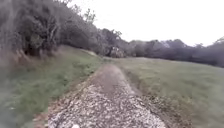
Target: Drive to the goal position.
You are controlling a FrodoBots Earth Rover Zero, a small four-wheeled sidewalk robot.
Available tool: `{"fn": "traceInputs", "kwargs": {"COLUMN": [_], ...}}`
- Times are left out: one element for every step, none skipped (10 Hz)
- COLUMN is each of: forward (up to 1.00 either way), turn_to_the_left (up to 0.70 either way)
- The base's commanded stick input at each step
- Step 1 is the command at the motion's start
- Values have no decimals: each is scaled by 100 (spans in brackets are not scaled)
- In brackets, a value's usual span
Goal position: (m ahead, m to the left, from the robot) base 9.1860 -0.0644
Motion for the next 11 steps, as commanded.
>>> {"fn": "traceInputs", "kwargs": {"forward": [70, 70, 70, 70, 70, 70, 70, 70, 70, 70, 70], "turn_to_the_left": [1, 0, 0, 0, 0, 0, 0, 0, 0, 0, 0]}}
